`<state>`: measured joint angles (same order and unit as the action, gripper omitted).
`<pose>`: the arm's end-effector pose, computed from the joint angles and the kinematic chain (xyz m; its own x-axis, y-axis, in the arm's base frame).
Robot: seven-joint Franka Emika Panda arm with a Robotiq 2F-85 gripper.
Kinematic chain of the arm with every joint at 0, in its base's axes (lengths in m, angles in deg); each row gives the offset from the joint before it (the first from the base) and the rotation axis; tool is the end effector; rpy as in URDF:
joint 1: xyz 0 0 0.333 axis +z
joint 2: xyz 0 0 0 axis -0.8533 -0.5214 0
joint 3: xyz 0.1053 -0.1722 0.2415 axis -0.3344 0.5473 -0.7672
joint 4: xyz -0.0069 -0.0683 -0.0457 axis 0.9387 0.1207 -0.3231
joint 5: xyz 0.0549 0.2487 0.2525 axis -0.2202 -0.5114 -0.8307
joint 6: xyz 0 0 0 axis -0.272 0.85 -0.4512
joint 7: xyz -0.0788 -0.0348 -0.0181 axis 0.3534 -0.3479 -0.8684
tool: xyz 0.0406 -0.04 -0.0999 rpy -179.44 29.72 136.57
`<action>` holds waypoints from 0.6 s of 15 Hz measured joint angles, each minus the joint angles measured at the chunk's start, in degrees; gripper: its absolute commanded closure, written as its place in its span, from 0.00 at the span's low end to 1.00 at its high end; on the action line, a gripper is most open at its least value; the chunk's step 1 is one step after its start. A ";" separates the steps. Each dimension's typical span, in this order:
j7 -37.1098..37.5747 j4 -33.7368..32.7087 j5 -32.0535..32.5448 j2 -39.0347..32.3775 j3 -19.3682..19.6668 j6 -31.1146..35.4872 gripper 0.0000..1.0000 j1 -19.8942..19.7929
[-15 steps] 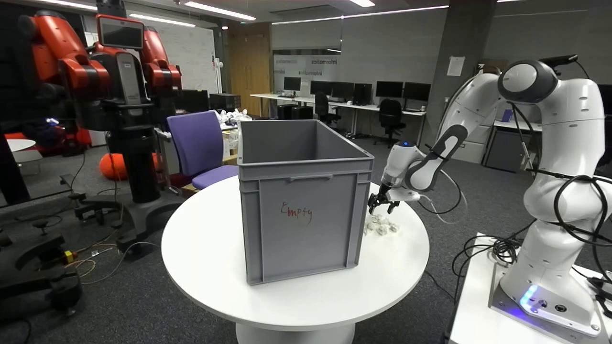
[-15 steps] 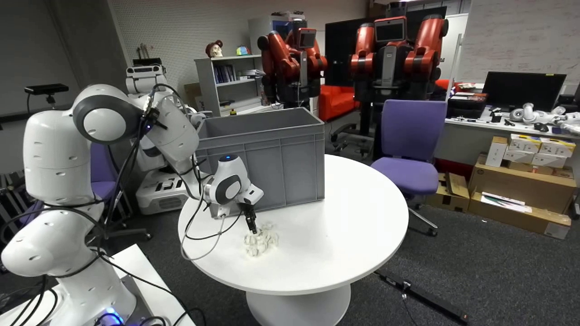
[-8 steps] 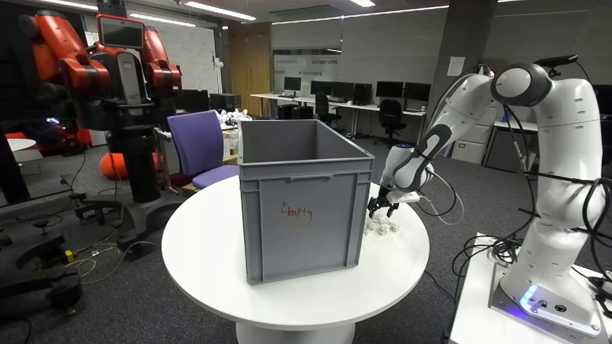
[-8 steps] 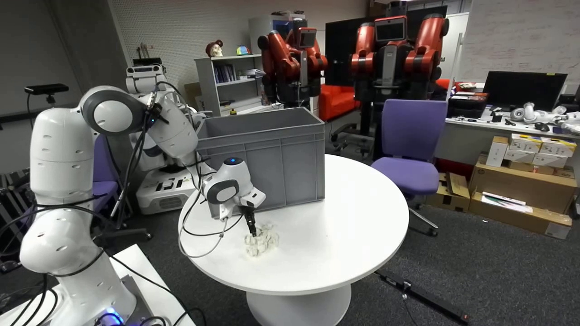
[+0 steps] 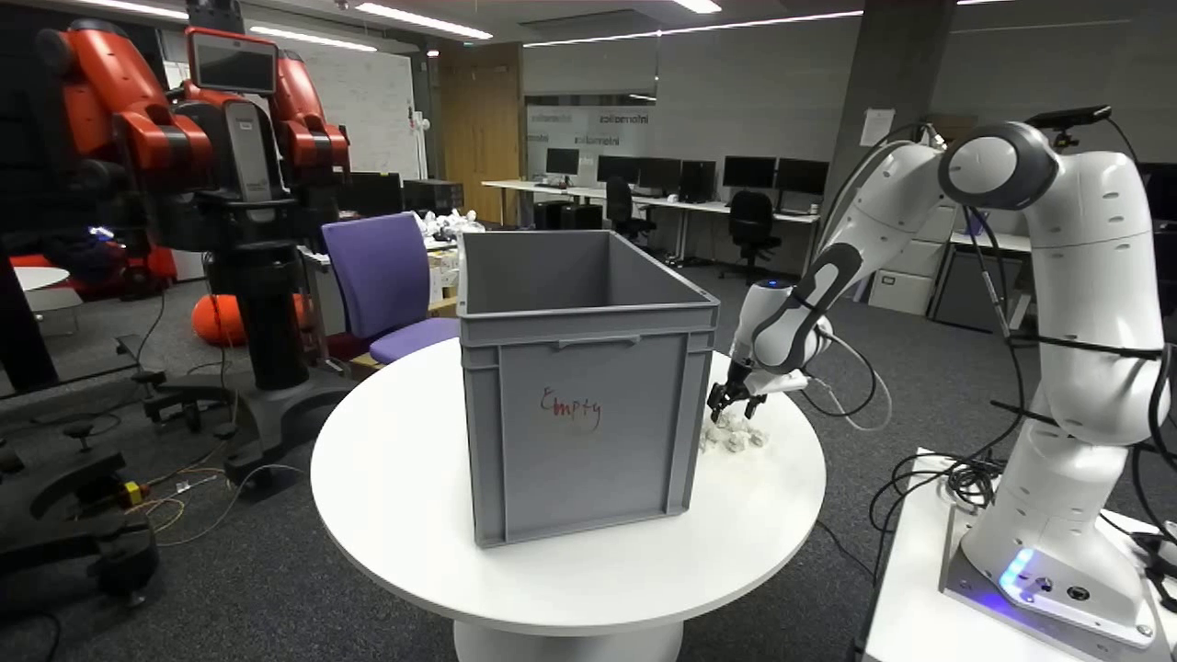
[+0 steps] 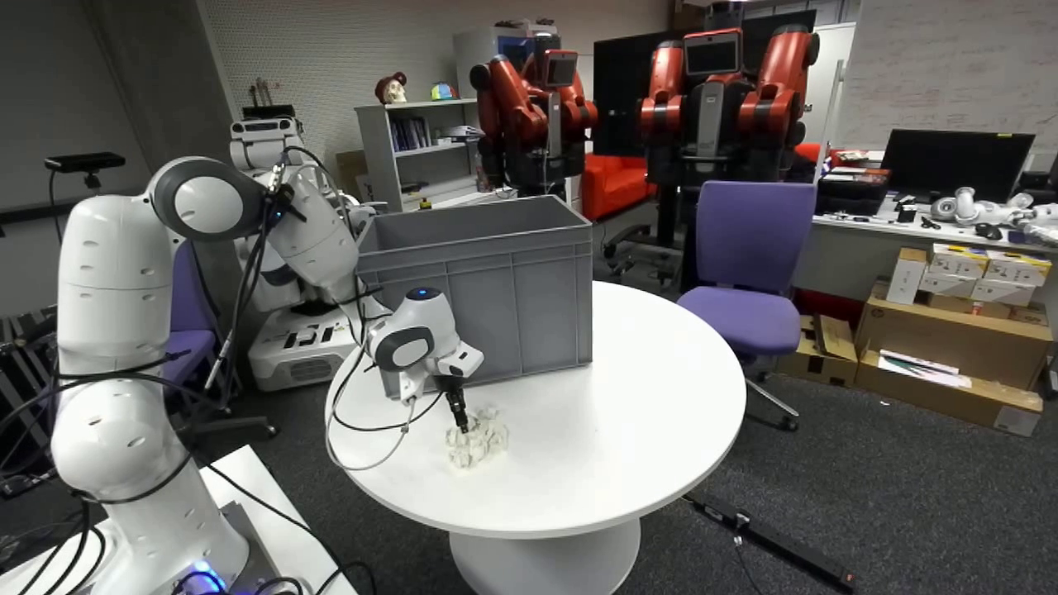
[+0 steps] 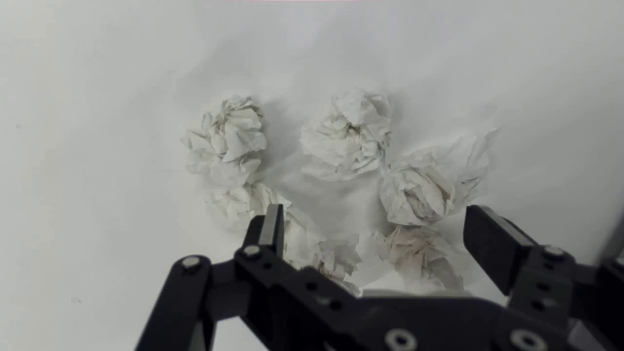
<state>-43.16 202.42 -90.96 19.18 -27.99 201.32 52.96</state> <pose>0.4904 -0.0697 0.2015 0.8544 -0.5031 0.1301 -0.5017 -0.8638 -0.0452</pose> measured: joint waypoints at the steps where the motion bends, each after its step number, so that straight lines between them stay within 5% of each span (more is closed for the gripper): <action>1: 0.00 0.00 0.00 -0.19 0.53 0.00 0.00 0.86; 9: 0.00 -0.24 0.00 -3.04 2.73 0.00 0.06 4.59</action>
<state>-43.16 202.19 -90.96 16.14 -25.26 201.32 57.55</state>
